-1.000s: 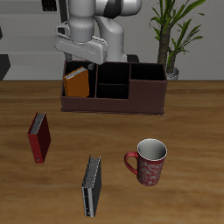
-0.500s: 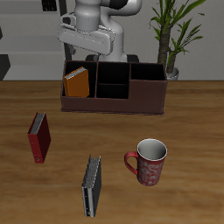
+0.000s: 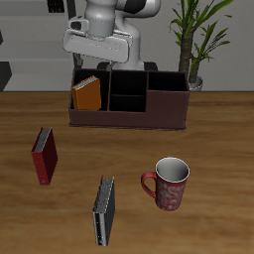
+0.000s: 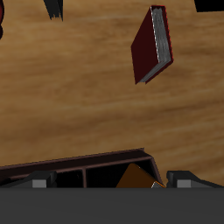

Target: Place the orange book into the back desk caddy's left compartment and place the red mug into the back desk caddy's right compartment

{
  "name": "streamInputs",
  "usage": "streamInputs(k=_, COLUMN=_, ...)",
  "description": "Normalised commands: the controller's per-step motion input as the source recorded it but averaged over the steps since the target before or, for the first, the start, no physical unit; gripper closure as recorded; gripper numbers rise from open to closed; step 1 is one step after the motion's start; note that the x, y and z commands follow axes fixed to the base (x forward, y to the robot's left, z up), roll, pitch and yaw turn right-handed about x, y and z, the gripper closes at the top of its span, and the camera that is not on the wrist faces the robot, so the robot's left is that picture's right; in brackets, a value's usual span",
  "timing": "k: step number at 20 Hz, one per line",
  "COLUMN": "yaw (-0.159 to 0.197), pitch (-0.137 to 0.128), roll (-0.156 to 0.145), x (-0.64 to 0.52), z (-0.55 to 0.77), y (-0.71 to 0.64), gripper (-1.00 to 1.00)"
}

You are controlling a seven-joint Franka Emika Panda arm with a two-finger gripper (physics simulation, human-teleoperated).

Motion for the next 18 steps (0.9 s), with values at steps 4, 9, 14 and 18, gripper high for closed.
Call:
streamInputs(k=4, yaw=0.213, pitch=0.015, roll=-0.029, x=0.41, z=0.0, y=-0.19, gripper=-1.0)
streamInputs(k=9, yaw=0.11, pitch=0.017, roll=0.023, x=0.25, z=0.0, y=-0.04, gripper=-1.0)
streamInputs(k=14, yaw=0.115, pitch=-0.029, roll=0.007, x=0.38, z=0.09, y=0.13, gripper=-1.0)
streamInputs(k=18, yaw=0.049, pitch=-0.038, roll=-0.017, x=0.36, z=0.16, y=0.12, gripper=-1.0)
